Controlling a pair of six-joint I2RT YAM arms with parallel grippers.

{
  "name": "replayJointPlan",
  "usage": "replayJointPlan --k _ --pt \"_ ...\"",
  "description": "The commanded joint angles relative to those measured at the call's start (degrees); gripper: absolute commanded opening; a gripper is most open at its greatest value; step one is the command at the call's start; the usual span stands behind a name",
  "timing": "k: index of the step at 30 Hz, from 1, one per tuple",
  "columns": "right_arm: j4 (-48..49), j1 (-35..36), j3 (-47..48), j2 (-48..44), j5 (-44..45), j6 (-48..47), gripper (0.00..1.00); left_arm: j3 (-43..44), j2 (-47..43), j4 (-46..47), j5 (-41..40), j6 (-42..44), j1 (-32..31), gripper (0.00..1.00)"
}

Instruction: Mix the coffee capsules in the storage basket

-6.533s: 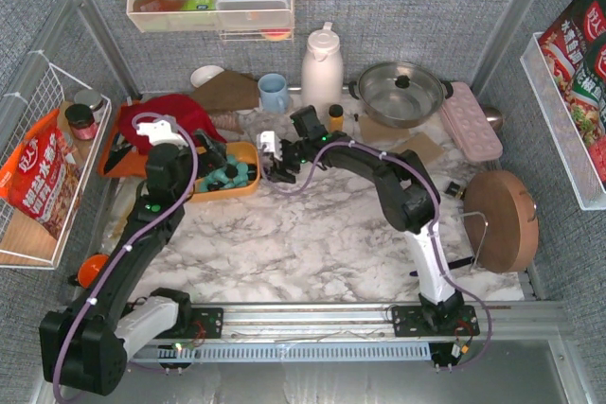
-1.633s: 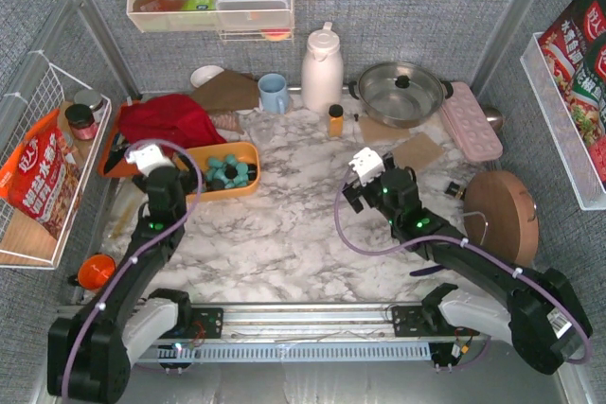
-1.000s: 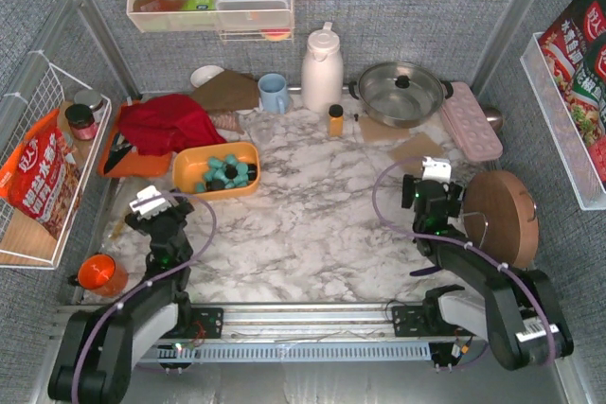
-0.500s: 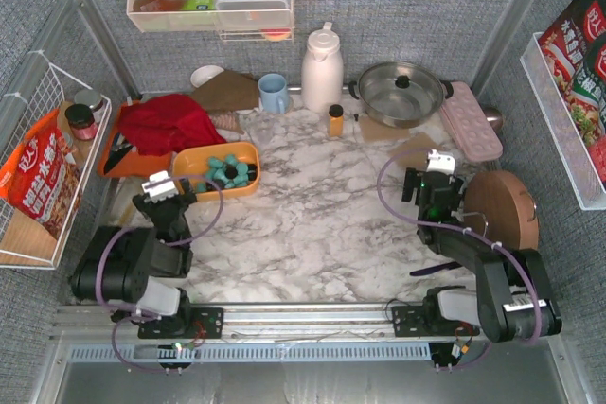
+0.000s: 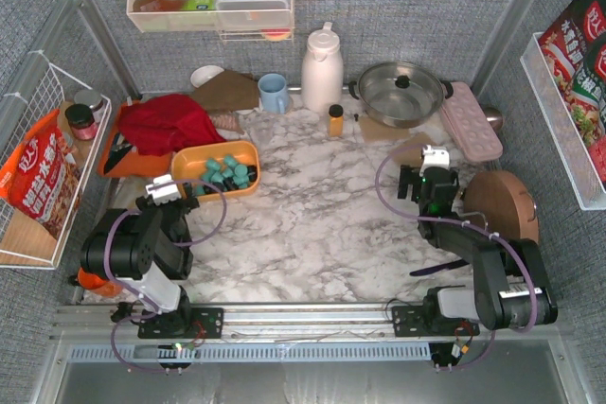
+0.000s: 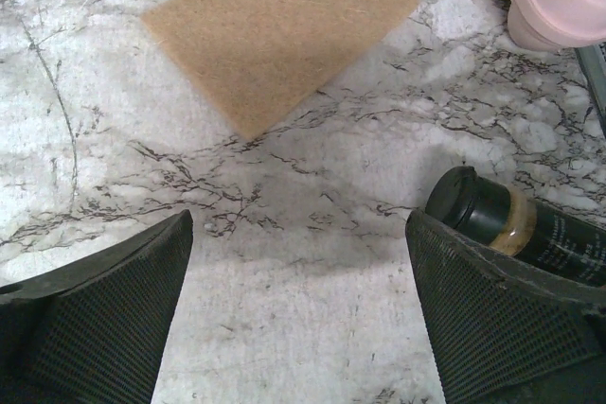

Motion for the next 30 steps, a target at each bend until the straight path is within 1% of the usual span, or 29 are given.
replayJointPlan --k 1,8,11,15,19,30 --pt "1.6 -0.1 -0.2 -0.3 -2.5 -0.6 0.99 -0.2 -0.2 10.6 -0.3 -0.2 0.2 1.00" --pt "3.1 0.0 -1.5 -1.3 -3.3 -0.9 0.99 -0.4 -0.3 10.6 1.2 0.2 0.1 1.00" --pt "3.5 -0.2 -2.0 -1.6 -3.5 -0.8 0.99 -0.8 -0.6 10.7 4.0 1.1 0.1 1.00" --pt "3.0 -0.2 -2.3 -2.4 -3.7 -0.9 0.99 -1.8 -2.0 11.1 2.3 0.2 0.1 1.00" --pt "6.0 -0.2 -4.2 -3.1 -4.0 -2.5 0.99 -0.9 -0.4 11.2 3.6 0.8 0.2 1.00" --pt "7.4 -0.4 -5.6 -4.0 -6.8 -3.9 0.99 -0.7 -0.3 11.1 4.3 1.2 0.3 1.00"
